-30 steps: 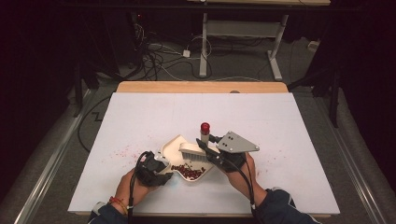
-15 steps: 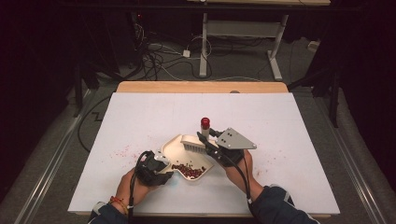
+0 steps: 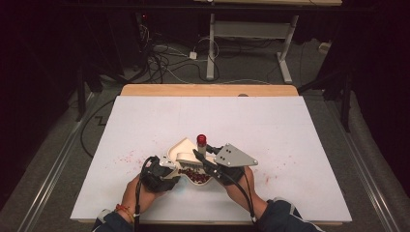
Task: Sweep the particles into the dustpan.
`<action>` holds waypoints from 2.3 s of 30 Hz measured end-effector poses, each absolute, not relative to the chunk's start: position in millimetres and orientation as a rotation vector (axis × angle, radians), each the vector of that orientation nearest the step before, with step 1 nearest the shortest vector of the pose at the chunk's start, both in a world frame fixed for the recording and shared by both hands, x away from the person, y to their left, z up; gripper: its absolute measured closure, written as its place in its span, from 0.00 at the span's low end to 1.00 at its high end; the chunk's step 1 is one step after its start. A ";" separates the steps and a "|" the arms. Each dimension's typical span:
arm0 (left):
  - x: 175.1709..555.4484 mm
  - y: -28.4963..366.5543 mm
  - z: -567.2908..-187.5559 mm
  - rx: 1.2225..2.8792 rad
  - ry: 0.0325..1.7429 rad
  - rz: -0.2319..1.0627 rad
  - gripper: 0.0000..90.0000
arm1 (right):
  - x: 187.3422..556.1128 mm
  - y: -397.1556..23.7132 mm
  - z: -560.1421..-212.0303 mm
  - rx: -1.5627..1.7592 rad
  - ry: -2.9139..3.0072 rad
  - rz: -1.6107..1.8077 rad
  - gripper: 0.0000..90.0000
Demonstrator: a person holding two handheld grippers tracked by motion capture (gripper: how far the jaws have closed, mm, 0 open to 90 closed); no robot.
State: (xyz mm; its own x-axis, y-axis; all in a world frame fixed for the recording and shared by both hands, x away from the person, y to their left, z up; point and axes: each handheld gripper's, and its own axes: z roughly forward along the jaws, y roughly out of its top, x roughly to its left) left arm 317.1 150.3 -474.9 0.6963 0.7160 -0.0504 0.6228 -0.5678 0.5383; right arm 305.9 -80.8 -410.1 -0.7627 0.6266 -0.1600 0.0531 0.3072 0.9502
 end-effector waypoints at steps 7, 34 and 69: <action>319.4 153.0 -476.1 2.377 1.036 0.242 0.71 | 299.4 -78.4 -408.2 0.631 2.075 1.501 0.78; 321.7 158.1 -477.2 2.392 1.015 0.239 0.71 | 317.3 -132.1 -367.7 0.683 1.962 1.508 0.78; 324.0 161.4 -478.3 2.390 0.998 0.228 0.71 | 307.2 -247.3 -377.5 0.862 1.993 1.353 0.78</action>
State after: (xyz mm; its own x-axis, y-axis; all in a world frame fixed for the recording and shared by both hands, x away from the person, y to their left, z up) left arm 324.0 161.4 -478.3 0.7122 0.7003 -0.0483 0.6100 -0.5833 0.5364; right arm 307.2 -247.3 -377.5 -0.6269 0.7724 -0.1019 0.1903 0.2786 0.9413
